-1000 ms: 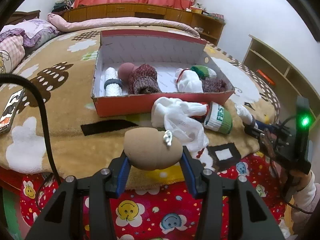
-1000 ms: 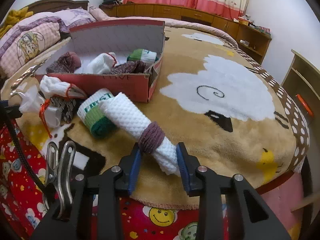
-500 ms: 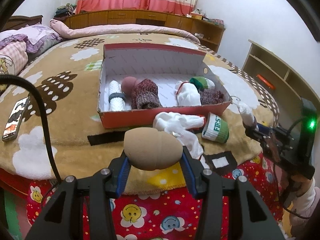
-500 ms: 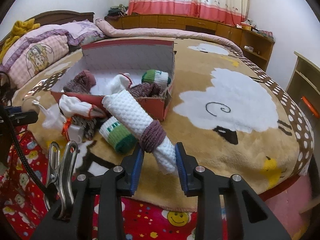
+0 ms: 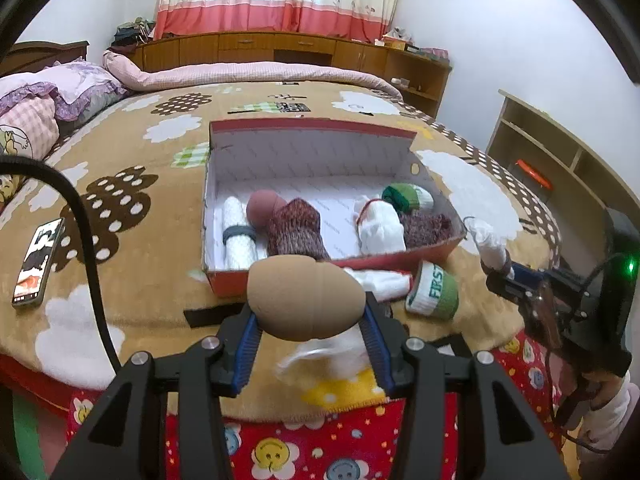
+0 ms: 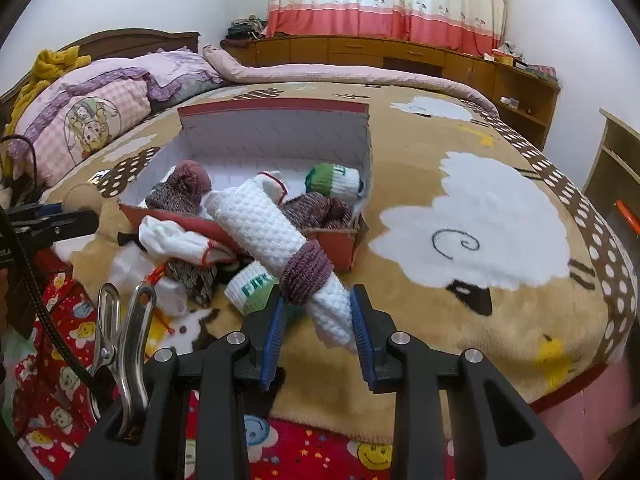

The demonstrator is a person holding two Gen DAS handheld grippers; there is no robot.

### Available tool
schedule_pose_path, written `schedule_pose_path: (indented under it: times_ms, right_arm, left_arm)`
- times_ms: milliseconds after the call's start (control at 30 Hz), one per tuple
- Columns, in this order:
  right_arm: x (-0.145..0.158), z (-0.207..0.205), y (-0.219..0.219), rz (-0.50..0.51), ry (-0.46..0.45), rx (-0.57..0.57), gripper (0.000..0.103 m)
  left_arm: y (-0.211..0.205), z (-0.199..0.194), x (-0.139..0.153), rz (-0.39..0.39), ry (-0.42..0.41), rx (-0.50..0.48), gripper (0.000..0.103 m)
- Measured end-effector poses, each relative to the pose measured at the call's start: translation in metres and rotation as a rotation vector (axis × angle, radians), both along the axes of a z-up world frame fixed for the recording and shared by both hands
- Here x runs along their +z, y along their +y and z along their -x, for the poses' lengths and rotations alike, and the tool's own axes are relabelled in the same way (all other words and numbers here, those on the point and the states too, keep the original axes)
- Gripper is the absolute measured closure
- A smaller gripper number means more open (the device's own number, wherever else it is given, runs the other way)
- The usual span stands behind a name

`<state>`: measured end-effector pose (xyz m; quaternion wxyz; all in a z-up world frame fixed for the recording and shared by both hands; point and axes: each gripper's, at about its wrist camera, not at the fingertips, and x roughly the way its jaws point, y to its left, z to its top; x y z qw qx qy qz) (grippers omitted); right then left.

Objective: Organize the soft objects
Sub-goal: 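Lift the mesh roll and beige ball and carry both toward the shoebox, then lower the mesh roll and beige ball into the shoebox and open both grippers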

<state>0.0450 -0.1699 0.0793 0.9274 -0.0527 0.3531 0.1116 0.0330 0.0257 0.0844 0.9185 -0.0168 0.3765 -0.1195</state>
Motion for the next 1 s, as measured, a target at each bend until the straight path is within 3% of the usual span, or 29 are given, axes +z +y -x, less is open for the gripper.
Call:
schedule_pose_path:
  times_ms: [567,1000]
  right_arm:
    - [0.022,-0.037,0.025,-0.009,-0.005,0.050,0.070]
    - [0.027,-0.082,0.046,0.006,-0.002,0.088,0.070]
  left_arm:
    - [-0.014,-0.050,0.018,-0.023,-0.026,-0.019,0.053]
    - [-0.016,-0.094,0.011,-0.033,-0.010,-0.009,0.053]
